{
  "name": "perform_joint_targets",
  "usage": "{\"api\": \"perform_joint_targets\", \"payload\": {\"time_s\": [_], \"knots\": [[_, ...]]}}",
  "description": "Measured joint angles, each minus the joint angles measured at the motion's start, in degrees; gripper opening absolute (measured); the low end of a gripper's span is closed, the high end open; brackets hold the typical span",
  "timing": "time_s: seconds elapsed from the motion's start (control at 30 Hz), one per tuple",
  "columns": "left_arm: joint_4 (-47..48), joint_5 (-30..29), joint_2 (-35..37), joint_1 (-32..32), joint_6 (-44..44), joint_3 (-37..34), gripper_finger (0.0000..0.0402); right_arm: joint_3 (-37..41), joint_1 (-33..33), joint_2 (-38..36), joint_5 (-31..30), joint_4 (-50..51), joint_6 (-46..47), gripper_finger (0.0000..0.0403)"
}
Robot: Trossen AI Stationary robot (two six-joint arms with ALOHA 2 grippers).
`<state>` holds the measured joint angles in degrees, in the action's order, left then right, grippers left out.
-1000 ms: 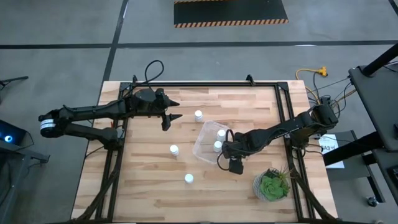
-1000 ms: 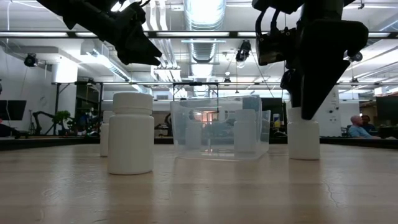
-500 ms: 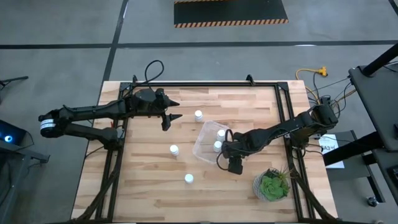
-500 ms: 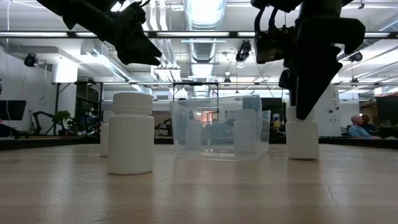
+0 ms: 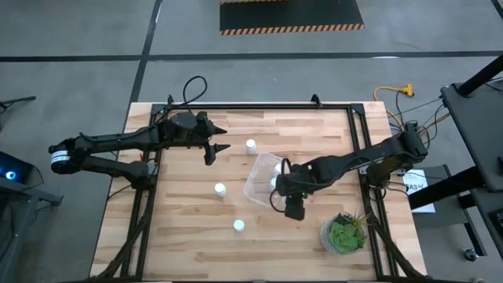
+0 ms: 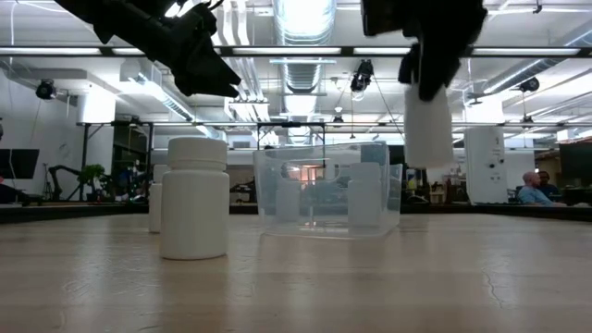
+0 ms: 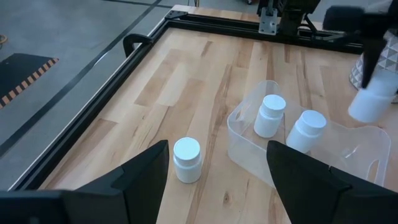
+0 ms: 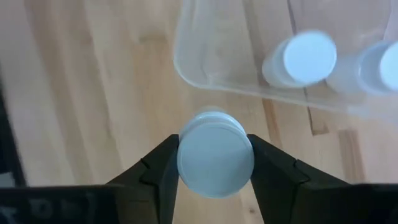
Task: Pick and place pill bottles into a basket
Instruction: Put the medicine bottle into the transparent bin
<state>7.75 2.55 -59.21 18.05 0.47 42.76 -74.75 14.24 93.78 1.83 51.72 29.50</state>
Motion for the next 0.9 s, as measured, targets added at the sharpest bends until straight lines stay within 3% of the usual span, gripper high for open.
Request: {"api": "perform_joint_targets", "payload": {"time_s": [0.37,0.9], "knots": [[0.0,0.0,0.0,0.0,0.0,0.0,0.0254,-6.8,-0.9,0.0,-0.3,0.4,-3.5,0.0148],[0.0,-0.8,0.0,0.0,0.0,0.0,0.0254,-6.8,-8.0,0.2,-0.3,-3.4,-9.0,0.0148]]}}
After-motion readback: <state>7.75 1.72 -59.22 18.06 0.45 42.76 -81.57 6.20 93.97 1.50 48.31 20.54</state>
